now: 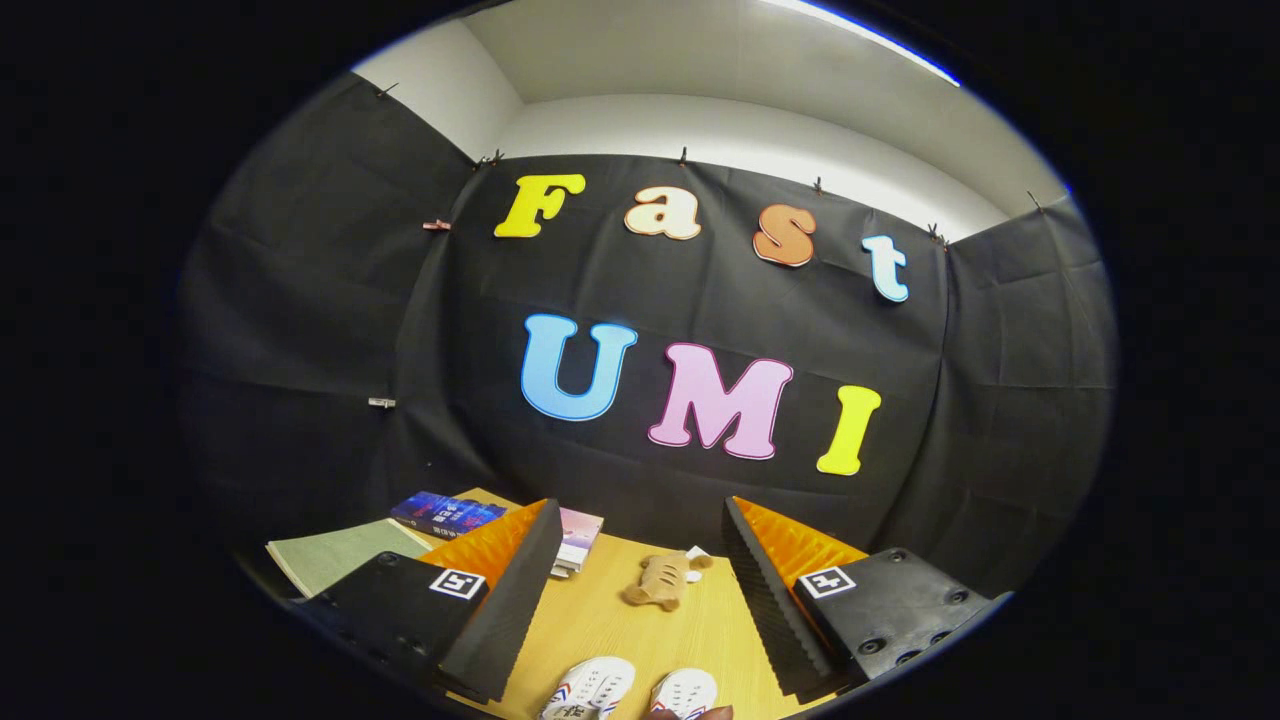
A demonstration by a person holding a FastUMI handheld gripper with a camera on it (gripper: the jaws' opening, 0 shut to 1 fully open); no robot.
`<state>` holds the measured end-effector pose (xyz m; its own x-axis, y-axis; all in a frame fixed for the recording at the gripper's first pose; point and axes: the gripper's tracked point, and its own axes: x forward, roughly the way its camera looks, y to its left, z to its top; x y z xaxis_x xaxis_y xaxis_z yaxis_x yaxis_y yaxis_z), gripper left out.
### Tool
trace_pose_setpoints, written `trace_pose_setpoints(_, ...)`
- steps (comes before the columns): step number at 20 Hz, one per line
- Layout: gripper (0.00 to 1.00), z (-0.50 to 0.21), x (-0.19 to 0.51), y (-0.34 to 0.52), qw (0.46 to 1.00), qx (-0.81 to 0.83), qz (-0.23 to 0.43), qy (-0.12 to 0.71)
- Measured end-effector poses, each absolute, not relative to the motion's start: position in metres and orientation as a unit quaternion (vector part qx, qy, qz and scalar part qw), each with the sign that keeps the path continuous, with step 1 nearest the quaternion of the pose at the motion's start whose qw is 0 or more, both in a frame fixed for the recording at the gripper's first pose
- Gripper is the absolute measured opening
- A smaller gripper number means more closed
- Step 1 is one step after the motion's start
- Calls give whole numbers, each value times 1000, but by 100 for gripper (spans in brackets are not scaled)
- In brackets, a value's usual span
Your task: Open the storage box then place both shoes into the box .Put the left shoe in first, then the right shoe, with the right side of both shoes facing outward in a uniform manner.
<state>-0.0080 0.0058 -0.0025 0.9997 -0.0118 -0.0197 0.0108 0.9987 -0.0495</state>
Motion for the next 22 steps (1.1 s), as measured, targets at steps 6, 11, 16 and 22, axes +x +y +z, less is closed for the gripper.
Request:
trace_pose_setpoints(6, 97, -5, -9, -1, 999, -27, -16, 21)
trace_pose_setpoints(11, 97, -7, -7, -3, 999, -28, -18, 25)
trace_pose_setpoints(16, 98, -16, 1, 19, 998, -13, 29, 45)
trace_pose_setpoints(22, 98, -50, 4, 70, 980, 84, 140, 116)
